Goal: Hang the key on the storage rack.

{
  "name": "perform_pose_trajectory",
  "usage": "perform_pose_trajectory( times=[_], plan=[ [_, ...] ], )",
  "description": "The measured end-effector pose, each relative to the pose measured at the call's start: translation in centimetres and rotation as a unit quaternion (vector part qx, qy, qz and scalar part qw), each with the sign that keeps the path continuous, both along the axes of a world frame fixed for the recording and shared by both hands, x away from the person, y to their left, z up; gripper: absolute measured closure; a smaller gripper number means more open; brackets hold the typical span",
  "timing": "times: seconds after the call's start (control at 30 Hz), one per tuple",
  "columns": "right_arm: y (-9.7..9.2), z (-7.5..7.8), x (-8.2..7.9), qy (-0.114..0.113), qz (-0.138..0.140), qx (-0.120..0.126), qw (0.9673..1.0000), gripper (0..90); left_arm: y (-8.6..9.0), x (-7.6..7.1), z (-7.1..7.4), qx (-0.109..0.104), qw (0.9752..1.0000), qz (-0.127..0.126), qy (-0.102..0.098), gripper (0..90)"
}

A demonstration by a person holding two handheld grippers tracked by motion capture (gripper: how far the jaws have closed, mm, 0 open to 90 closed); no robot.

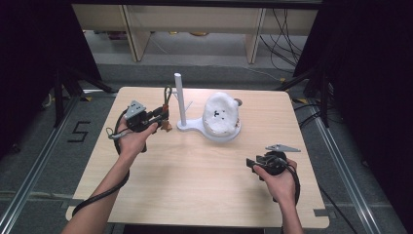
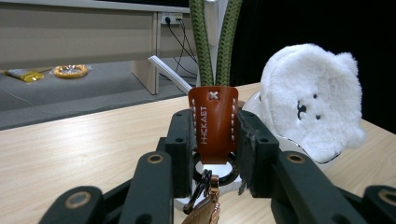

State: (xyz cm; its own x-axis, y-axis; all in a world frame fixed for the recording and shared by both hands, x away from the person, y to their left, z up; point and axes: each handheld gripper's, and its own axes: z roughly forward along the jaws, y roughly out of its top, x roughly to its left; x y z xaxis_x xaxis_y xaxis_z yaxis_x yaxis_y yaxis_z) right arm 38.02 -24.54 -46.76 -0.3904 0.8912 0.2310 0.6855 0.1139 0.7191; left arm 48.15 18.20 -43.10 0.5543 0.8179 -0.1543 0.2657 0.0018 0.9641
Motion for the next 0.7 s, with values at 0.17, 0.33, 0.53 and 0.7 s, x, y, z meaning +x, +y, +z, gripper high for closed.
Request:
perform_pose_trajectory(
  times=[0.17, 0.33, 0.53, 0.7],
  plan=[
    [0.0, -0.1, 0.0, -0.002, 0.002, 0.005, 1.0000, 51.5, -0.2, 0.3, -0.2, -0.001, 1.0000, 0.002, 0.005, 67.8],
    [0.0, -0.1, 0.0, -0.001, -0.001, -0.001, 1.0000, 51.4, -0.5, 0.6, -0.5, 0.002, 0.9999, 0.004, 0.012, 67.7],
    [0.0, -0.2, 0.0, -0.001, 0.000, 0.000, 1.0000, 51.5, -1.0, 1.0, -0.9, 0.008, 0.9998, 0.005, 0.020, 67.5],
    [0.0, -0.2, 0.0, 0.002, 0.000, 0.002, 1.0000, 51.4, -1.6, 1.4, -1.3, 0.014, 0.9996, 0.005, 0.026, 67.3]
  ],
)
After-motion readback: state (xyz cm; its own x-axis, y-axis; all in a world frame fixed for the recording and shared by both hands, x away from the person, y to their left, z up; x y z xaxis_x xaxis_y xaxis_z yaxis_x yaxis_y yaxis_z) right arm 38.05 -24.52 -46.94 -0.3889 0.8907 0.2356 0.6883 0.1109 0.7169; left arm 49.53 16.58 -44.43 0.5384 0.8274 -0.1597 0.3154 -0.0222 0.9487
